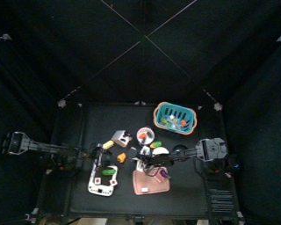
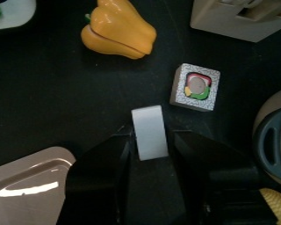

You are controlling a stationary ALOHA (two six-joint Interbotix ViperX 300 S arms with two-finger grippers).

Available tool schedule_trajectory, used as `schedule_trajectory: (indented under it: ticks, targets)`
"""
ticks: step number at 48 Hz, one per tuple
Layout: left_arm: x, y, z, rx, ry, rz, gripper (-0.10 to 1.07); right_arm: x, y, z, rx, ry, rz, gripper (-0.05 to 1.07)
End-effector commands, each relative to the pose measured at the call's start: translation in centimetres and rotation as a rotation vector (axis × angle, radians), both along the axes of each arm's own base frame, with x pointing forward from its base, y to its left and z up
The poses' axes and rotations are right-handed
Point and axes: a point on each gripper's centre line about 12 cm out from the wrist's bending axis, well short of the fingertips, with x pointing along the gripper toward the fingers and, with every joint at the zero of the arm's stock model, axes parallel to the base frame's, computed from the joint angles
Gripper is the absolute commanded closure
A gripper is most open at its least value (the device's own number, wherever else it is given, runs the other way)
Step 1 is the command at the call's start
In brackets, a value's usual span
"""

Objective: Place sushi piece above plate

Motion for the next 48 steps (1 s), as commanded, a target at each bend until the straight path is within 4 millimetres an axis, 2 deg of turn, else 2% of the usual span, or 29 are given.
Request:
schedule_trajectory:
  ticks: [1, 9, 48]
  targets:
    - [0.42, 0.05, 0.59, 0.0, -0.02, 0.001, 0.09, 0.48, -0.23, 1.5, 0.006, -0.043, -0.007, 0.27]
    - [0.44, 0.04, 0.57, 0.001, -0.02, -0.001, 0.09, 0.55, -0.24, 1.43, 0.0, -0.042, 0.0, 0.23]
    - [0.43, 0.05, 0.55, 0.0, -0.018, 0.001, 0.09, 0.59, -0.18, 1.55, -0.002, -0.045, 0.002, 0.23]
